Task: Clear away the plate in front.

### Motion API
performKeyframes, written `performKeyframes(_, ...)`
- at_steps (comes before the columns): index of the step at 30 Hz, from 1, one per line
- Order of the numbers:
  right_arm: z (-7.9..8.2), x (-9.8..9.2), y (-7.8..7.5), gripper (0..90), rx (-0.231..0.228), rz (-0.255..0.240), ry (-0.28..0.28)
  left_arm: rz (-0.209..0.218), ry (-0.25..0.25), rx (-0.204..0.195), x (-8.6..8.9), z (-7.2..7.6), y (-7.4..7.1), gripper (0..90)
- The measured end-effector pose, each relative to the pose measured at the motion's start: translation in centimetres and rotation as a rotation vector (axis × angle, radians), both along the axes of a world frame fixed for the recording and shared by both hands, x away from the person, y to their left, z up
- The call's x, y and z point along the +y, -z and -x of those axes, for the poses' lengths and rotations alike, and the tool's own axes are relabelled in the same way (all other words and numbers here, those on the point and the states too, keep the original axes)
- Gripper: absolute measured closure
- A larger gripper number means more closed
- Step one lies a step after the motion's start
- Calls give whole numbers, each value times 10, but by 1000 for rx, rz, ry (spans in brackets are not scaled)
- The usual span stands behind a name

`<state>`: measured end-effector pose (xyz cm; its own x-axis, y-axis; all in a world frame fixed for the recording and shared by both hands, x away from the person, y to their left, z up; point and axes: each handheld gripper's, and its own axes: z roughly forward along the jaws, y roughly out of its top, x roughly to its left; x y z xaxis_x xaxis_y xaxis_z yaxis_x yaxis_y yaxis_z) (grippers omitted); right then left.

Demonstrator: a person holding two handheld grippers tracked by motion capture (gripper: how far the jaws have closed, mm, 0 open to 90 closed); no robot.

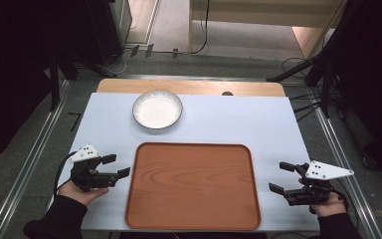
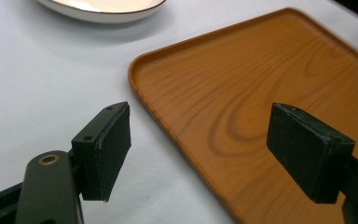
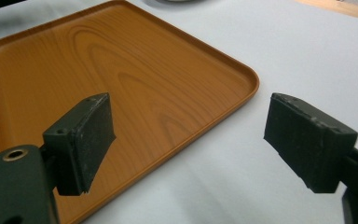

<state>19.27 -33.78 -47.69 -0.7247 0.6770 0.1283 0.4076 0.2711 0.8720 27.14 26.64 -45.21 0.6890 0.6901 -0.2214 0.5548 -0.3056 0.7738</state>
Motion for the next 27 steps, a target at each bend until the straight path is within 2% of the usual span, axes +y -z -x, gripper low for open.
performKeyframes(1, 0, 0, 0, 165, 0, -1, 1, -19, 6, -29, 0, 1, 0, 228)
performKeyframes(2, 0, 0, 0, 165, 0, -1, 1, -19, 6, -29, 0, 1, 0, 228)
performKeyframes(4, 0, 1, 0, 165, 1, -1, 0, -34, 11, -62, 1, 2, 0, 229)
performKeyframes(6, 0, 1, 0, 164, 1, 0, 0, -24, 9, -55, 1, 2, 0, 229)
performKeyframes(11, 0, 0, 0, 165, -3, 1, 2, -41, 23, -62, -1, 2, 1, 231)
performKeyframes(13, 0, 1, 0, 165, -4, 0, 1, -35, 33, -59, 0, 3, 1, 277)
performKeyframes(16, 0, 1, 0, 165, -6, 5, 0, -60, 27, -78, -1, 3, 3, 276)
performKeyframes(24, 0, 0, 0, 164, 1, 2, 1, -47, 14, -69, 0, 2, 3, 273)
performKeyframes(27, 0, 1, 0, 165, 2, 3, 1, -58, 17, -60, -1, 1, 3, 272)
